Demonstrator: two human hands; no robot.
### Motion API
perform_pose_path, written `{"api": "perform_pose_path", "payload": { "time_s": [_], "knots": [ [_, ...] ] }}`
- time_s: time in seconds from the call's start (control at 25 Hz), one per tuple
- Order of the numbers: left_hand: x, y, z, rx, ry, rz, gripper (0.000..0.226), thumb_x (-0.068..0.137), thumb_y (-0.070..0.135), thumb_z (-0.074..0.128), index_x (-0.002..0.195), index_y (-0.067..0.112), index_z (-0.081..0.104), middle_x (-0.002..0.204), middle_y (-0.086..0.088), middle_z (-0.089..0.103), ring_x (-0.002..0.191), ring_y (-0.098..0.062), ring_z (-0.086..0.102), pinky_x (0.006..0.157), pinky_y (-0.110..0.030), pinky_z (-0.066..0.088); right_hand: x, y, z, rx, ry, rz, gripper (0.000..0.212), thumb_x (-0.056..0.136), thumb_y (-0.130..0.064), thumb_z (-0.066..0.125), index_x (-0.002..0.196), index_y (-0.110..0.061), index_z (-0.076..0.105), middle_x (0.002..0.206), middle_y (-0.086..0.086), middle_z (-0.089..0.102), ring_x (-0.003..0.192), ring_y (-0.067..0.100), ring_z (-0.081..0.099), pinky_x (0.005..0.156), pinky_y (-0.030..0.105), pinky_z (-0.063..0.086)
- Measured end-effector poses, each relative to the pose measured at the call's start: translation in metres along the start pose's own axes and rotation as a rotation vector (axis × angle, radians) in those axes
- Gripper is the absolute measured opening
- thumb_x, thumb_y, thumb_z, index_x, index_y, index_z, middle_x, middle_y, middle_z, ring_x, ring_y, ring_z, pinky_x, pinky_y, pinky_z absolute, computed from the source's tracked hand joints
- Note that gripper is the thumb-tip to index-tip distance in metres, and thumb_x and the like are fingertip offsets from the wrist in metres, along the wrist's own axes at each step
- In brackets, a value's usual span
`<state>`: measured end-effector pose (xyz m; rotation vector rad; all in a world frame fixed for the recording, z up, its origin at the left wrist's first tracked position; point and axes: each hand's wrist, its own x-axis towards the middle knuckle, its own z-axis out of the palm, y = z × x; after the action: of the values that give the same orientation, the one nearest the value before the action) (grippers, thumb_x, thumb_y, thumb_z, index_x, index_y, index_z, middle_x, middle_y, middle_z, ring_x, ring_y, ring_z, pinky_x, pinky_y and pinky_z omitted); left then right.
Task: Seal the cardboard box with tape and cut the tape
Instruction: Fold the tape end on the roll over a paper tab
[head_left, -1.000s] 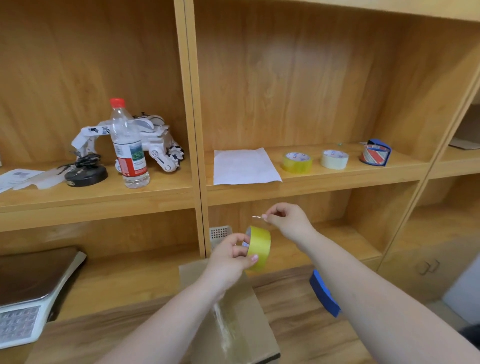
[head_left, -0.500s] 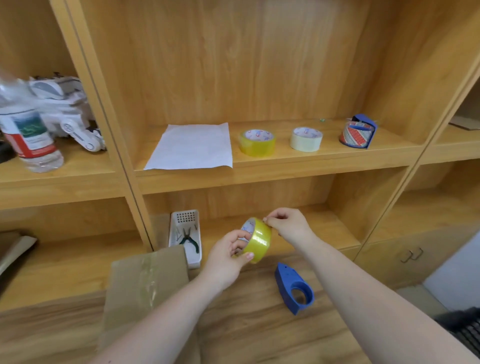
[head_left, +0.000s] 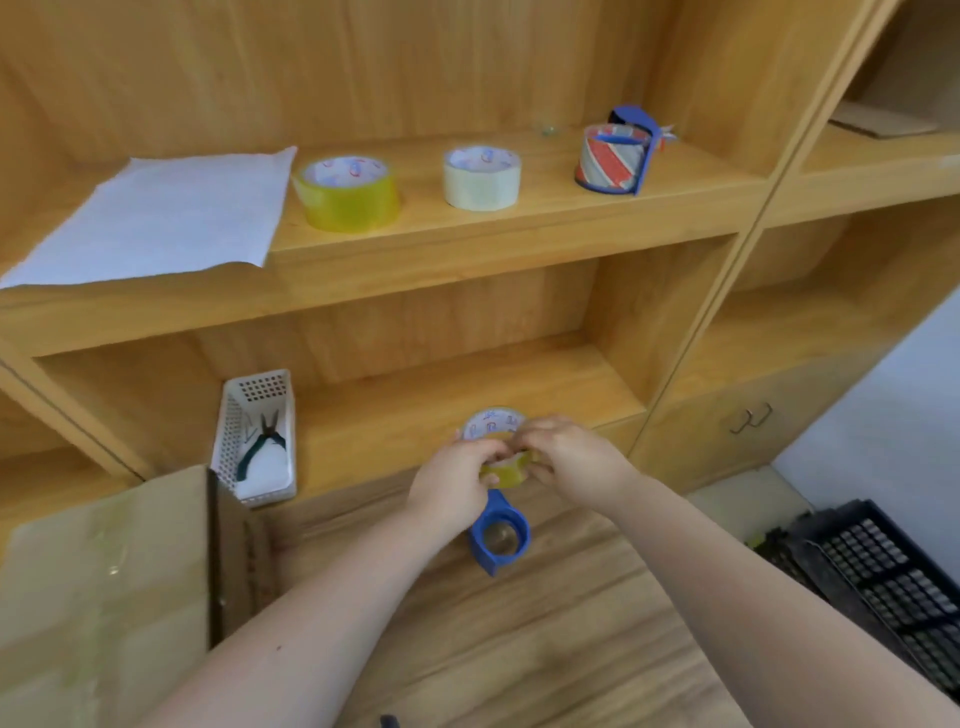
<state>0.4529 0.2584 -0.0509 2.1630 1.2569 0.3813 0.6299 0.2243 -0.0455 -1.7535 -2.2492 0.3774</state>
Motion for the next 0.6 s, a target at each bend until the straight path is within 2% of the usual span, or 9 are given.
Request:
{"api": "perform_pose_path", "payload": {
  "time_s": [0.08, 0.2, 0.32, 0.44, 0.6],
  "knots": [
    [0.011, 0.008, 0.03, 0.136, -0.037, 0.077, 0.038, 0.089, 0.003, 0.054, 0.115, 0.027, 0.067, 0.121, 0.0, 0.069, 0.127, -0.025, 0.048, 0.113, -0.035, 0.034, -0.02, 0.024, 0.017, 0.032, 0.009, 0.091, 0.03, 0.081, -0.008, 0.061, 0.11, -0.015, 0.063, 0.115, 0.008, 0.064, 0.109, 0.028, 0.057, 0.086, 0.039, 0.048],
    [0.026, 0.008, 0.079, 0.294, -0.123, 0.202, 0.039, 0.086, 0.002, 0.052, 0.112, 0.025, 0.07, 0.114, -0.002, 0.07, 0.115, -0.027, 0.055, 0.097, -0.036, 0.043, -0.046, 0.056, 0.054, 0.048, -0.009, 0.205, 0.032, 0.083, -0.007, 0.055, 0.114, -0.015, 0.06, 0.119, 0.011, 0.061, 0.109, 0.03, 0.056, 0.082, 0.04, 0.05],
    [0.038, -0.002, 0.129, 0.382, -0.249, 0.218, 0.045, 0.083, -0.004, 0.049, 0.113, 0.022, 0.069, 0.111, -0.002, 0.07, 0.113, -0.025, 0.055, 0.092, -0.034, 0.045, -0.06, 0.083, 0.097, 0.06, -0.065, 0.351, 0.025, 0.087, -0.01, 0.051, 0.11, -0.012, 0.061, 0.116, 0.009, 0.059, 0.109, 0.032, 0.053, 0.076, 0.042, 0.051],
    [0.05, -0.008, 0.157, 0.447, -0.322, 0.222, 0.036, 0.083, -0.007, 0.048, 0.104, 0.014, 0.068, 0.105, -0.005, 0.067, 0.11, -0.025, 0.055, 0.088, -0.035, 0.047, -0.062, 0.1, 0.131, -0.006, -0.056, 0.465, 0.025, 0.088, -0.008, 0.05, 0.11, -0.015, 0.061, 0.117, 0.003, 0.059, 0.111, 0.027, 0.051, 0.07, 0.034, 0.046],
    [0.059, -0.024, 0.175, 0.47, -0.376, 0.241, 0.038, 0.086, -0.003, 0.046, 0.114, 0.016, 0.064, 0.112, -0.005, 0.064, 0.114, -0.027, 0.052, 0.094, -0.036, 0.043, -0.056, 0.104, 0.156, -0.021, -0.065, 0.522, 0.023, 0.086, -0.002, 0.049, 0.104, -0.012, 0.06, 0.112, 0.007, 0.06, 0.107, 0.03, 0.051, 0.071, 0.037, 0.045]
  ]
}}
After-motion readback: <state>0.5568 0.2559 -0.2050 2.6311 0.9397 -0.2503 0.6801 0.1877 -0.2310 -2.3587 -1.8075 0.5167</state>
